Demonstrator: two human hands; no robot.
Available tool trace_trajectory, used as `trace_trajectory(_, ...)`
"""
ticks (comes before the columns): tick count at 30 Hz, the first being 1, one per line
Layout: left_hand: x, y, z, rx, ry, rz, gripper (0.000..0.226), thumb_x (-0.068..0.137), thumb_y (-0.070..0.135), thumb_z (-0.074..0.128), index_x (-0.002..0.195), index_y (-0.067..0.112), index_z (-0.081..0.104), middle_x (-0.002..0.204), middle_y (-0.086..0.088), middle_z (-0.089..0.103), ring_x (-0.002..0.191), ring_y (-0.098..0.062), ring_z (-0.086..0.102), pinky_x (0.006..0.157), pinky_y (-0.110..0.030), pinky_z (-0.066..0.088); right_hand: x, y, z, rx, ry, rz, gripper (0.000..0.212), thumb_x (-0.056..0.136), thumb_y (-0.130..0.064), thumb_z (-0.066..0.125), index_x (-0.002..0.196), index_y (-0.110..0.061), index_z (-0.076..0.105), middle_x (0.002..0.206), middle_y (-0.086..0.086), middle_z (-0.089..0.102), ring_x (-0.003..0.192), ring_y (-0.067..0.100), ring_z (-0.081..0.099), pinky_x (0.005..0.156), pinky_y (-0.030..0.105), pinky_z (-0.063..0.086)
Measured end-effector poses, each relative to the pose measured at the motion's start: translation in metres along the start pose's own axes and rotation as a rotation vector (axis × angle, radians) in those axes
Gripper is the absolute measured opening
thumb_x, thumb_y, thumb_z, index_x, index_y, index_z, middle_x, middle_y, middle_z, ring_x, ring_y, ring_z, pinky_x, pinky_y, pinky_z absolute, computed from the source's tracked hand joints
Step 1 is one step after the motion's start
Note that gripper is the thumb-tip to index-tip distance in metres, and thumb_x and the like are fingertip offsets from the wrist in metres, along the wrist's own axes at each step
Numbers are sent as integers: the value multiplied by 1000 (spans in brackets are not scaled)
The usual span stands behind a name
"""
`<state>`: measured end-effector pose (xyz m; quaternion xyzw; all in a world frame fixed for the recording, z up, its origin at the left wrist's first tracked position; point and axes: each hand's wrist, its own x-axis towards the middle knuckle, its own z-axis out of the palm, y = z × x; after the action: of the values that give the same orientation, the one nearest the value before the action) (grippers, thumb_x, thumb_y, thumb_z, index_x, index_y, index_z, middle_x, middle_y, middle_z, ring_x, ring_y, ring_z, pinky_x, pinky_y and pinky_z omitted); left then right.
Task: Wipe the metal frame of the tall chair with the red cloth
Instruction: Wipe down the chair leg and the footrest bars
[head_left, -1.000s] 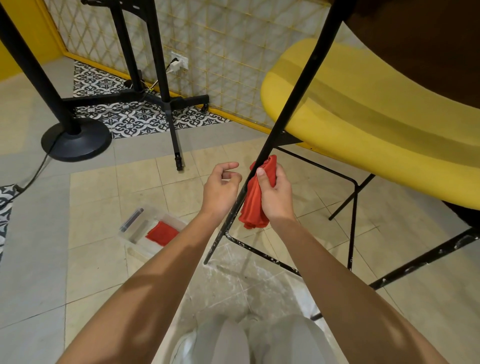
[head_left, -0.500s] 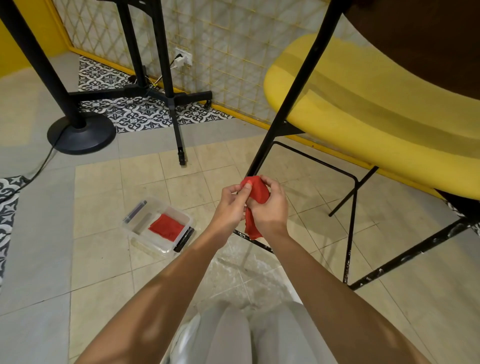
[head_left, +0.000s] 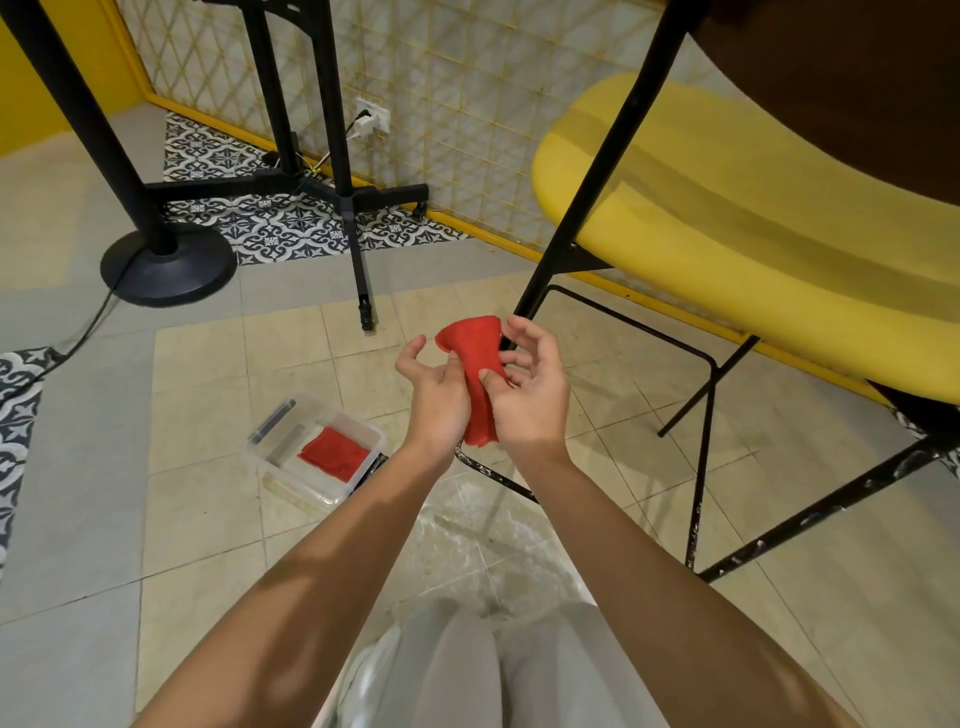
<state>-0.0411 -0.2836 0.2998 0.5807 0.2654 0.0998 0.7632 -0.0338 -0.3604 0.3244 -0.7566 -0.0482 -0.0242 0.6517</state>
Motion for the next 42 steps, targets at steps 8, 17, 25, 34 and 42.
trace_trajectory(8, -2, -4, -1, -51, -47, 145, 45, 97, 26, 49, 126, 34, 16, 105, -11, 63, 88, -16, 66, 71, -25, 54, 9, 0, 1, 108, 20, 102, 52, 78, 7, 66, 120, -20, 47, 108, -6, 57, 90, 9, 61, 82, 21, 53)
trace_trajectory(17, 18, -3, 16, 232, -36, 286, 39, 102, 27, 35, 141, 32, 35, 119, 2, 54, 93, -15, 60, 82, -32, 53, 18, 23, -32, 20, 178, 90, 42, 81, 14, 50, 106, -19, 52, 96, -3, 59, 69, 3, 55, 66, 10, 47)
trace_trajectory(25, 17, -22, 14, 475, -134, 257, 53, 96, 39, 46, 145, 36, 27, 118, 1, 30, 104, -13, 42, 93, -25, 39, 22, 45, -35, -40, 114, 146, 40, 83, 6, 53, 115, -19, 52, 103, -6, 56, 67, 2, 52, 68, 7, 45)
trace_trajectory(34, 32, -38, 1, 627, -85, 264, 43, 97, 38, 43, 139, 30, 40, 113, 0, 39, 101, -17, 47, 86, -24, 36, 26, 45, -30, -44, 50, 215, 46, 84, 4, 51, 123, -21, 50, 116, -2, 53, 78, 6, 53, 62, 3, 42)
trace_trajectory(42, 31, -37, 16, 544, -158, 246, 45, 100, 40, 31, 145, 40, 25, 120, 0, 33, 103, -13, 42, 93, -26, 38, 27, 49, -25, -39, -131, 317, 60, 83, 2, 50, 133, -31, 45, 132, -12, 45, 113, 5, 46, 68, 14, 42)
